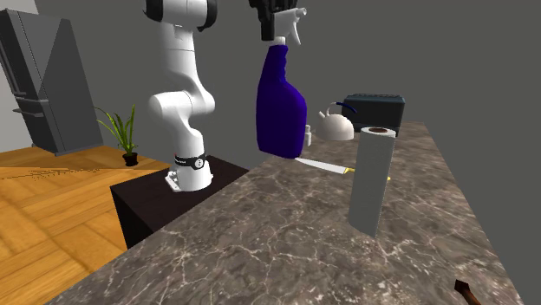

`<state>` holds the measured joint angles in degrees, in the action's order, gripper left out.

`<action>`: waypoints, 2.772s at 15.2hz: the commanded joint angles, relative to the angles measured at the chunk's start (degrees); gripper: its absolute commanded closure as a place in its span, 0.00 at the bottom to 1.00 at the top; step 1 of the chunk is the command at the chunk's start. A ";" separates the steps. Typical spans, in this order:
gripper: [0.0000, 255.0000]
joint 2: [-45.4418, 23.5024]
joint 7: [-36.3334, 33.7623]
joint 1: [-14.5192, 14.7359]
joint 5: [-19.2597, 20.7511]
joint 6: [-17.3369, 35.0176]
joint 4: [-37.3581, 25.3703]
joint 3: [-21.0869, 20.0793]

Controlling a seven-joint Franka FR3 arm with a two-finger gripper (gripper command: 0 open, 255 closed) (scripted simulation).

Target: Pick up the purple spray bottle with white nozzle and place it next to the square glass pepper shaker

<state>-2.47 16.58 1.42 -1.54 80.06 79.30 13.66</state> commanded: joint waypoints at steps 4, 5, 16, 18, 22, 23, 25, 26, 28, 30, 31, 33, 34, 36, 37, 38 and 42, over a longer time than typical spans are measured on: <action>1.00 5.81 -7.35 3.75 1.02 1.24 6.78 -3.68; 1.00 6.77 -8.79 4.40 1.09 1.43 7.89 -4.46; 1.00 12.95 -24.52 10.96 0.07 2.52 14.87 -13.54; 1.00 13.26 -27.38 12.10 -0.31 2.63 15.20 -15.26; 1.00 13.13 -33.12 14.36 -1.04 2.79 15.04 -18.71; 1.00 12.94 -34.56 14.92 -1.21 2.82 14.83 -19.58; 1.00 12.37 -37.46 16.08 -1.49 2.87 14.19 -21.31; 1.00 11.99 -38.92 16.65 -1.60 2.89 13.77 -22.18; 1.00 11.04 -41.84 17.83 -1.75 2.90 12.71 -23.92; 1.00 9.82 -44.80 19.03 -1.78 2.87 11.35 -25.65; 1.00 9.11 -46.29 19.65 -1.74 2.84 10.55 -26.50; 1.00 7.48 -49.29 20.92 -1.55 2.73 8.72 -28.21; 1.00 6.56 -50.80 21.57 -1.39 2.65 7.68 -29.07; 1.00 4.45 -53.90 22.97 -0.90 2.41 5.29 -30.79; 1.00 4.82 -53.79 22.97 -1.00 3.28 6.53 -30.72; 1.00 5.17 -53.69 22.94 -1.10 4.15 7.73 -30.68; 1.00 6.37 -53.33 22.86 -1.43 7.53 12.28 -30.56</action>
<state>3.46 -36.86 24.30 -2.84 86.79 90.38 -16.94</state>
